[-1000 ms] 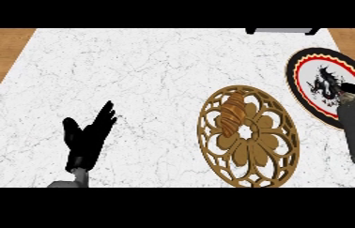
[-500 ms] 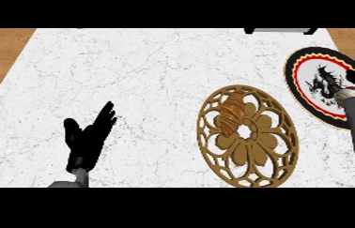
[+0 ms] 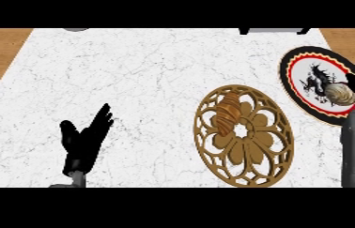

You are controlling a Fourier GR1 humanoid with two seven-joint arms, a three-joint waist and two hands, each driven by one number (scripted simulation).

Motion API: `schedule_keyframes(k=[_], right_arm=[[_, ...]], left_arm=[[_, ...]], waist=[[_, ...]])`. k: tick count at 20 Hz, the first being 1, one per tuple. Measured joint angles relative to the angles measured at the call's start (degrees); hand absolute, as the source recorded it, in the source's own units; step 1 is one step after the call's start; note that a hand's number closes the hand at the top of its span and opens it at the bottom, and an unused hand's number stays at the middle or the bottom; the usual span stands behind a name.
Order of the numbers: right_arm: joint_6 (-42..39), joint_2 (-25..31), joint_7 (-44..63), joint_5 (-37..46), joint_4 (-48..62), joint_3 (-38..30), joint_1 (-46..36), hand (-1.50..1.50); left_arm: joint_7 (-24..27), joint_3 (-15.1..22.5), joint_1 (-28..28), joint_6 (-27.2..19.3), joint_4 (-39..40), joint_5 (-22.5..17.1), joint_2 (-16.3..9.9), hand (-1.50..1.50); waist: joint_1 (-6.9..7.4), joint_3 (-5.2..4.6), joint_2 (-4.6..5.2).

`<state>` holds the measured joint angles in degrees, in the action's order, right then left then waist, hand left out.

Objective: Pick the cupcake from the placemat and place it in the plate

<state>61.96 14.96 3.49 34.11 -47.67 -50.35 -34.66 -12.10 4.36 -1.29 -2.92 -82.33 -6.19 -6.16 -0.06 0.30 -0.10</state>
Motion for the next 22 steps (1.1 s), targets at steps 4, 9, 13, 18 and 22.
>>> schedule_keyframes(k=[4, 9, 13, 18, 22], right_arm=[[-5.9, -5.4, -5.4, -8.1, -9.0, 2.4, 6.4, -1.50], [-10.2, -11.4, -7.6, -13.2, -18.5, 7.7, 15.7, -1.50], [-8.3, -13.6, -3.8, -13.1, -24.0, 16.4, 23.1, -1.50], [-5.1, -14.5, 2.7, -12.1, -31.5, 27.7, 32.5, -1.50], [-0.5, -14.7, 6.8, -9.7, -33.2, 35.2, 36.0, -1.50]], left_arm=[[0.2, 0.0, -0.1, -0.3, 0.3, 0.5, 0.3, 0.00], [-1.0, 0.5, -1.0, -0.9, -1.5, 1.1, 0.8, 0.00], [-0.3, -0.1, -1.0, -0.2, -0.9, 0.9, 0.7, 0.00], [-1.6, -0.7, 0.1, 0.4, -0.8, 0.7, 0.5, 0.00], [-0.5, -0.6, -0.9, 0.8, -1.1, 1.1, 1.0, 0.00]], waist=[[-0.38, -0.11, -0.19], [-0.33, -0.24, -0.16], [-0.22, -0.26, -0.17], [-0.16, -0.28, -0.09], [0.01, -0.28, -0.06]])
